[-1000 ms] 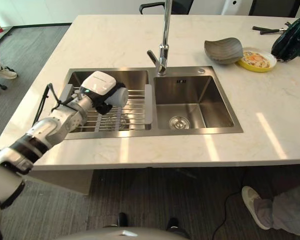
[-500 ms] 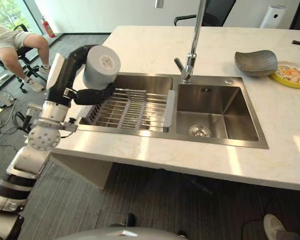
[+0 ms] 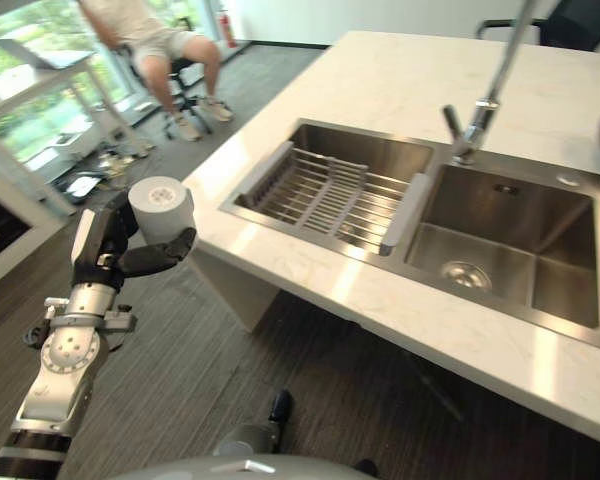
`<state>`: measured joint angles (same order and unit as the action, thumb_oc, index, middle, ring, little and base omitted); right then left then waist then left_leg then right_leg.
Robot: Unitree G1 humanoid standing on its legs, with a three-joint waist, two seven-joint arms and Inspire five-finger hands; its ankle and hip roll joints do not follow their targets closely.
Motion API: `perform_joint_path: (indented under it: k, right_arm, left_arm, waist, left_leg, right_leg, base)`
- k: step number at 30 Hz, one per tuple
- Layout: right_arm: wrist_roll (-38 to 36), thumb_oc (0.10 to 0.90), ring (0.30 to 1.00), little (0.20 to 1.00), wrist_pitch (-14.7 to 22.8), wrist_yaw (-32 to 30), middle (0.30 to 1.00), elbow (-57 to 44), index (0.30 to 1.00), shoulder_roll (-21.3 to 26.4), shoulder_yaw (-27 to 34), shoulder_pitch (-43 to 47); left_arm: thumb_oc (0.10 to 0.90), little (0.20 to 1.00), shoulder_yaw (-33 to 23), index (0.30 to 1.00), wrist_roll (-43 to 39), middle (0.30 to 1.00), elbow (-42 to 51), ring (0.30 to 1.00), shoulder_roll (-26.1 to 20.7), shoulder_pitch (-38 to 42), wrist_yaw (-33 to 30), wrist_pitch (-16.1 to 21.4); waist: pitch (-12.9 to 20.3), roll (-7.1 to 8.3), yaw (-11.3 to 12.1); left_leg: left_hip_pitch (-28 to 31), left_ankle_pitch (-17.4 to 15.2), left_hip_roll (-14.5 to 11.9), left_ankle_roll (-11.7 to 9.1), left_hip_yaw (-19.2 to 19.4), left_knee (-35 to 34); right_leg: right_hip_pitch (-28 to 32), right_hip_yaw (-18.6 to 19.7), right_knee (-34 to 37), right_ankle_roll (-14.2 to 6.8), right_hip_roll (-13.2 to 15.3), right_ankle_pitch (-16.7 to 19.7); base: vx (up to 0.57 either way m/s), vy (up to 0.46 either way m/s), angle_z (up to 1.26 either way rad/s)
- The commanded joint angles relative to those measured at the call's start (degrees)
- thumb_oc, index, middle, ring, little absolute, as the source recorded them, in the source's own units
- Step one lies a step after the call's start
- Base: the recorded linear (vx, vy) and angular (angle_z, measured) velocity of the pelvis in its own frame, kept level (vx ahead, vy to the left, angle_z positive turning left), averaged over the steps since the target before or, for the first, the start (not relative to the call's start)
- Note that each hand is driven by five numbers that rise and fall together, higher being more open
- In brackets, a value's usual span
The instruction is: Place the dishes in the dishwasher.
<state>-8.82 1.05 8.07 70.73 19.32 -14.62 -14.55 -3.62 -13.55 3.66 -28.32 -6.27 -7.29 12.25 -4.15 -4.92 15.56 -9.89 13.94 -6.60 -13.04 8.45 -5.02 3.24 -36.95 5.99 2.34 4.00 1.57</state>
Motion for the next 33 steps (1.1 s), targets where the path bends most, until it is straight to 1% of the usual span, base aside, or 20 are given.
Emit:
perform_joint_path:
  k: [1, 3, 5, 6, 7, 10, 14, 17, 19, 21, 22, 23, 24, 26, 27, 28, 29, 30, 32, 33]
  right_arm:
    - [0.5, 0.8, 0.9, 0.9, 2.8, -0.3, 0.9, -2.8, 0.9, -0.3, 2.1, 6.6]
    - [0.6, 0.8, 0.9, 0.9, 2.5, -0.4, 0.9, -2.7, 0.9, 0.2, 2.0, 7.4]
    - [0.4, 0.8, 0.9, 0.9, 2.2, -0.6, 0.9, -2.3, 0.9, 0.0, 2.2, 8.3]
    - [0.4, 0.8, 0.9, 0.9, 2.1, -0.5, 0.9, -2.1, 0.9, -0.1, 2.5, 7.9]
    - [0.4, 0.8, 0.9, 0.9, 2.1, -0.5, 0.9, -2.1, 0.9, -0.2, 2.5, 7.9]
    - [-0.4, 0.8, 0.9, 0.9, 1.4, -0.8, 0.9, -2.0, 0.9, -0.6, 5.2, 7.1]
    - [0.4, 0.8, 0.9, 0.9, 0.4, -1.3, 0.9, -1.8, 0.9, -0.9, 7.9, 5.2]
    - [0.2, 0.8, 0.9, 0.9, 0.5, -1.8, 0.9, -1.6, 0.9, -1.6, 9.2, 4.8]
    - [1.0, 0.8, 0.9, 0.9, 0.2, -2.3, 0.9, -1.3, 0.9, -2.1, 9.5, 4.9]
    - [2.0, 0.8, 0.9, 0.9, 0.5, -2.1, 0.9, -2.0, 0.9, -2.6, 9.1, 5.9]
    - [1.6, 0.8, 0.9, 0.9, 0.9, -2.2, 0.9, -3.0, 0.9, -3.1, 9.2, 5.9]
    - [1.2, 0.8, 0.9, 0.9, 1.3, -2.0, 0.9, -4.0, 0.9, -3.4, 9.0, 6.1]
    - [1.0, 0.8, 0.9, 0.9, 1.6, -2.1, 0.9, -5.5, 0.9, -4.1, 8.6, 6.7]
    - [-0.1, 0.8, 0.9, 0.9, 2.2, -2.6, 0.9, -8.1, 0.9, -3.8, 7.8, 8.2]
    - [-2.0, 0.8, 0.9, 0.9, 2.7, -2.9, 0.9, -9.1, 0.9, -4.1, 8.1, 8.5]
    - [-3.3, 0.8, 0.9, 0.9, 2.8, -3.3, 0.9, -10.2, 0.9, -4.5, 8.4, 8.8]
    - [-4.2, 0.8, 0.9, 0.9, 3.0, -3.5, 0.9, -11.9, 0.9, -4.6, 8.2, 8.8]
    - [-4.8, 0.8, 0.9, 0.9, 3.2, -3.8, 0.9, -12.8, 0.9, -4.1, 8.1, 9.2]
    - [-3.1, 0.8, 0.9, 0.9, 3.3, -4.0, 0.9, -16.1, 0.9, -3.4, 6.0, 9.9]
    - [-3.0, 0.8, 0.9, 0.9, 3.3, -4.0, 0.9, -16.1, 0.9, -3.5, 6.1, 9.9]
  left_arm:
    - [0.4, 0.3, -8.7, 0.3, -3.5, 0.3, 5.2, 0.3, -2.0, 5.9, -0.3, 5.7]
    - [0.4, 0.3, -9.8, 0.3, -4.1, 0.3, 4.7, 0.3, -0.8, 3.3, 0.1, 5.3]
    - [0.4, 0.3, -10.5, 0.3, -4.2, 0.3, 4.0, 0.3, 0.3, 1.7, 0.1, 4.8]
    - [0.4, 0.3, -10.6, 0.3, -4.0, 0.3, 3.8, 0.3, 0.3, 1.8, 0.2, 4.7]
    - [0.4, 0.3, -10.6, 0.3, -3.9, 0.3, 3.8, 0.3, 0.2, 1.7, 0.1, 4.6]
    - [0.4, 0.3, -10.1, 0.3, -3.0, 0.3, 3.0, 0.3, -1.7, 3.4, 0.4, 4.1]
    - [0.4, 0.3, -10.9, 0.3, -1.9, 0.3, 2.7, 0.3, -2.8, 2.0, -0.1, 3.7]
    - [0.4, 0.3, -11.7, 0.3, 0.8, 0.3, 3.3, 0.3, -2.6, 0.0, -0.5, 2.7]
    - [0.4, 0.3, -12.6, 0.3, 2.1, 0.3, 3.6, 0.3, -1.9, -1.6, -0.4, 2.1]
    - [0.4, 0.3, -13.4, 0.3, 4.6, 0.3, 4.0, 0.3, -1.6, -2.5, 0.0, 1.6]
    - [0.4, 0.3, -13.5, 0.3, 5.3, 0.3, 5.0, 0.3, -1.5, -2.8, 0.1, 1.5]
    - [0.4, 0.3, -13.4, 0.3, 6.2, 0.3, 5.5, 0.3, -1.8, -2.8, 0.2, 1.5]
    - [0.4, 0.3, -12.5, 0.3, 7.2, 0.3, 5.5, 0.3, -2.1, -2.3, 0.0, 1.6]
    - [0.4, 0.3, -9.5, 0.3, 7.6, 0.3, 4.7, 0.3, -2.9, 0.1, 0.1, 1.7]
    - [0.4, 0.3, -6.9, 0.3, 8.2, 0.3, 3.9, 0.3, -3.6, 2.0, 0.4, 1.5]
    - [0.4, 0.3, -4.6, 0.3, 8.2, 0.3, 3.4, 0.3, -3.8, 4.0, 0.5, 1.5]
    - [0.4, 0.3, -2.3, 0.3, 8.2, 0.3, 2.9, 0.3, -4.3, 5.6, 1.0, 1.2]
    - [0.4, 0.3, -0.5, 0.3, 8.4, 0.3, 2.4, 0.3, -4.7, 6.9, 1.3, 1.1]
    - [0.4, 0.3, 1.8, 0.3, 8.7, 0.3, 1.6, 0.3, -5.2, 9.0, 2.0, 0.6]
    - [0.4, 0.3, 1.9, 0.3, 8.7, 0.3, 1.6, 0.3, -5.2, 9.0, 2.0, 0.6]
  waist:
    - [-0.1, 1.04, -2.3]
    - [-0.2, 0.97, -2.0]
    - [0.7, 1.27, -2.3]
    - [1.0, 1.38, -2.8]
    - [0.9, 1.29, -3.0]
    - [1.8, 1.65, -6.6]
    - [2.4, 1.43, -9.4]
    - [2.8, 0.57, -10.8]
    - [2.8, 0.66, -10.9]
    - [2.4, 1.19, -9.9]
    - [1.9, 1.52, -10.2]
    - [1.5, 1.74, -10.3]
    - [0.9, 2.49, -11.4]
    - [-0.1, 3.29, -13.7]
    - [-0.2, 3.72, -14.8]
    - [-0.7, 4.35, -15.0]
    - [-0.8, 4.9, -15.2]
    - [-1.0, 5.47, -14.8]
    - [-0.3, 6.91, -13.9]
    - [-0.3, 6.96, -14.1]
  left_leg:
    - [2.6, -1.4, -3.7, 0.3, 1.4, 4.0]
    - [4.3, -4.0, -3.7, 0.9, 2.6, 7.4]
    - [9.3, -7.1, -4.9, 1.0, 6.4, 10.3]
    - [11.2, -7.3, -6.0, 0.7, 8.3, 11.2]
    - [11.2, -7.4, -6.0, 0.6, 8.0, 11.4]
    - [16.3, -6.9, -9.6, -0.2, 15.3, 13.5]
    - [19.3, -5.3, -12.2, -0.7, 19.9, 12.6]
    - [18.4, -8.3, -11.3, 0.9, 19.6, 9.8]
    - [18.2, -14.4, -8.7, 3.5, 17.6, 7.3]
    - [17.5, -17.0, -5.8, 5.4, 15.5, 4.9]
    - [17.3, -17.9, -3.8, 6.9, 13.5, 4.0]
    - [17.0, -18.0, -3.0, 7.2, 12.0, 3.4]
    - [16.6, -17.8, -2.0, 7.3, 10.2, 2.9]
    - [15.8, -17.1, -1.4, 7.2, 6.5, 2.1]
    - [15.6, -17.0, -1.0, 7.2, 4.0, 1.8]
    - [14.6, -15.7, -0.3, 7.5, 2.2, 1.8]
    - [14.2, -15.0, 0.5, 7.8, -0.4, 1.5]
    - [14.2, -14.8, 1.0, 7.7, -2.3, 1.3]
    - [13.3, -14.1, 1.4, 7.5, -4.8, 0.9]
    - [13.1, -13.9, 1.5, 7.6, -5.1, 0.9]
  right_leg:
    - [-0.2, 2.8, -1.0, -9.7, 3.5, -6.8]
    - [-1.1, 2.1, -1.0, -9.5, 4.4, -6.0]
    - [-2.4, -1.3, -1.0, -9.3, 6.1, -4.6]
    - [-2.6, -3.5, -1.0, -9.1, 7.0, -4.1]
    - [-2.2, -3.8, -1.0, -9.2, 7.0, -4.1]
    - [-2.9, -12.2, -1.3, -8.7, 11.3, -1.2]
    - [-3.0, -20.9, -2.0, -8.7, 16.3, 2.2]
    - [-1.6, -24.7, -4.7, -10.5, 20.3, 4.8]
    - [-0.7, -25.4, -6.7, -12.0, 23.4, 6.2]
    - [1.4, -27.3, -9.4, -13.9, 27.1, 8.4]
    - [2.4, -26.5, -12.7, -14.9, 29.6, 9.0]
    - [2.4, -24.8, -14.6, -15.8, 30.4, 9.9]
    - [1.4, -20.1, -16.4, -16.4, 31.0, 10.8]
    - [-1.6, -5.1, -17.6, -16.4, 26.7, 7.9]
    - [-2.9, 3.9, -17.3, -15.5, 22.6, 3.1]
    - [-4.3, 9.2, -17.5, -14.3, 19.5, 1.5]
    - [-4.7, 12.6, -17.6, -14.3, 16.7, 0.5]
    - [-4.2, 13.0, -17.5, -14.2, 15.4, 0.0]
    - [-0.5, 9.7, -14.2, -13.7, 14.2, -0.7]
    - [-0.3, 9.4, -13.9, -13.7, 14.2, -0.4]
  base:
    - [-0.12, -0.029, 1.02]
    - [-0.21, -0.023, 1.02]
    - [-0.28, -0.011, 0.54]
    - [-0.13, -0.002, 0.7]
    - [-0.25, 0.05, 1.6]
    - [-0.31, 0.125, 1.75]
    - [-0.33, 0.205, 1.97]
    - [-0.21, 0.342, 1.89]
    - [-0.18, 0.474, 2.0]
    - [-0.18, 0.535, 1.15]
    - [-0.1, 0.415, 0.44]
    - [-0.06, 0.282, 0.81]
    - [-0.07, 0.191, 1.26]
    - [-0.02, 0.163, 1.48]
    - [-0.02, 0.148, 1.19]
    - [-0.02, 0.136, 1.43]
    - [0.0, 0.061, 1.71]
    - [0.07, -0.016, 2.02]
    - [0.05, -0.086, 1.52]
    - [0.06, -0.143, 1.17]
